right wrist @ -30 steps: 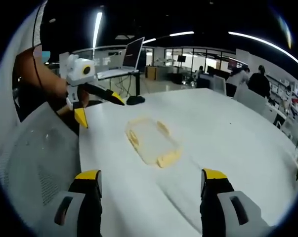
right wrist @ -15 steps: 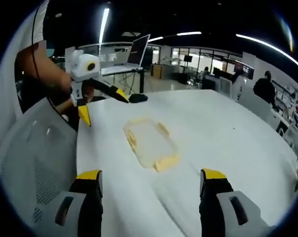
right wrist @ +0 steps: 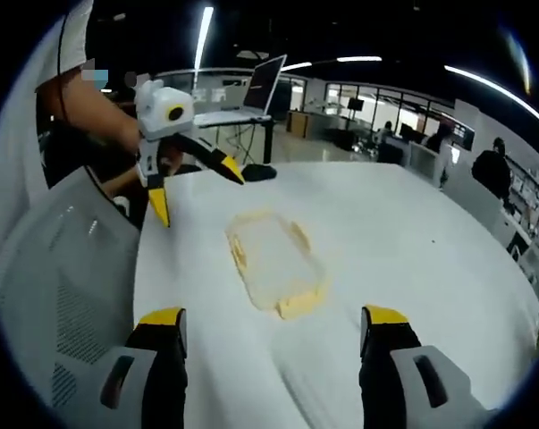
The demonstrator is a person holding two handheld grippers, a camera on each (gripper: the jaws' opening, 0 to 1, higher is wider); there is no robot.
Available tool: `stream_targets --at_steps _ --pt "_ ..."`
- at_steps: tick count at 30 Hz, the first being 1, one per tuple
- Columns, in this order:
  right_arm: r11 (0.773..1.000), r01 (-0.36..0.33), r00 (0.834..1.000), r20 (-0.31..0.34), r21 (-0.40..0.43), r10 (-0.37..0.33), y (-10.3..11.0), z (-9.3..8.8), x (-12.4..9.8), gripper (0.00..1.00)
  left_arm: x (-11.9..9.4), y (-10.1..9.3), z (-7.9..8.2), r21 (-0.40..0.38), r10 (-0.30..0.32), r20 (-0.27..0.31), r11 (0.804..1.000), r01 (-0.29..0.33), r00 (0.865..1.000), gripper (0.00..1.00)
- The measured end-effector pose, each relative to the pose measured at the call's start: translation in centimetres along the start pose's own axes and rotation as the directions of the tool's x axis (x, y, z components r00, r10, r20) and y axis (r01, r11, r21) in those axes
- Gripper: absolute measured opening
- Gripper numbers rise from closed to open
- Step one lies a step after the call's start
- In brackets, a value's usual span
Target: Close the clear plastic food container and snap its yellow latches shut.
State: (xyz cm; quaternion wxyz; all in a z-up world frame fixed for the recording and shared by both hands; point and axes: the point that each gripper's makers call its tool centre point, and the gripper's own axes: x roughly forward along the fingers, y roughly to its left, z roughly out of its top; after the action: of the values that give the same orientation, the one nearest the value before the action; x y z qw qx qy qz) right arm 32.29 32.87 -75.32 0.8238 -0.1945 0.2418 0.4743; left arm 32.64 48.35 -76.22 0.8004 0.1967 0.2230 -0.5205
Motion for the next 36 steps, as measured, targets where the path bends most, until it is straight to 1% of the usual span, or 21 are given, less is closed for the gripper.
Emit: stream_targets --at_steps 3,11,15,16,19,22,23,25,30,33,36 --pt "1.000 -0.015 1.000 -0.012 -0.020 0.015 -0.2 0.1 0.3 0.79 0.1 0.5 0.0 0.025 0.006 -0.008 1.000 -0.006 1.000 0.79" --pt "0.998 -0.034 0.999 -0.036 -0.058 0.032 -0.6 0.1 1.0 0.78 0.2 1.2 -0.1 0.043 -0.006 -0.021 0.999 0.007 1.000 0.78" --pt "0.996 -0.047 0.998 -0.054 -0.075 0.043 -0.6 0.0 1.5 0.78 0.2 1.6 -0.5 0.065 -0.012 -0.039 0.998 0.015 0.999 0.78" --pt "0.996 -0.049 0.997 -0.059 -0.080 0.044 -0.6 0.0 1.5 0.78 0.3 1.8 -0.6 0.076 -0.014 -0.051 0.997 0.017 0.999 0.77" --pt "0.994 -0.059 0.996 -0.069 -0.093 0.052 -0.7 0.1 1.9 0.78 0.4 2.0 -0.7 0.086 -0.024 -0.061 0.996 0.029 0.998 0.77" --pt "0.992 -0.064 0.996 -0.072 -0.107 0.057 -0.9 0.4 2.2 0.75 0.5 2.3 -0.9 0.103 -0.031 -0.075 0.994 0.039 0.997 0.77" --pt "0.991 -0.065 0.996 -0.074 -0.115 0.057 -1.0 0.5 2.3 0.75 0.6 2.4 -1.1 0.113 -0.035 -0.087 0.993 0.044 0.996 0.77" --pt "0.990 -0.074 0.994 -0.087 -0.122 0.063 -1.1 0.5 2.7 0.75 0.6 2.7 -1.2 0.135 -0.036 -0.099 0.990 0.049 0.994 0.76" --pt "0.987 -0.085 0.991 -0.115 -0.136 0.070 -1.5 0.3 3.5 0.76 0.7 3.1 -1.9 0.160 -0.048 -0.128 0.985 0.068 0.991 0.74" --pt "0.985 -0.095 0.989 -0.122 -0.146 0.077 -1.4 0.5 3.8 0.76 0.7 3.2 -2.0 0.169 -0.054 -0.138 0.983 0.077 0.989 0.74" --pt "0.983 -0.101 0.986 -0.145 -0.155 0.079 -1.6 0.2 4.2 0.76 0.7 3.4 -2.2 0.185 -0.056 -0.151 0.979 0.084 0.987 0.74"
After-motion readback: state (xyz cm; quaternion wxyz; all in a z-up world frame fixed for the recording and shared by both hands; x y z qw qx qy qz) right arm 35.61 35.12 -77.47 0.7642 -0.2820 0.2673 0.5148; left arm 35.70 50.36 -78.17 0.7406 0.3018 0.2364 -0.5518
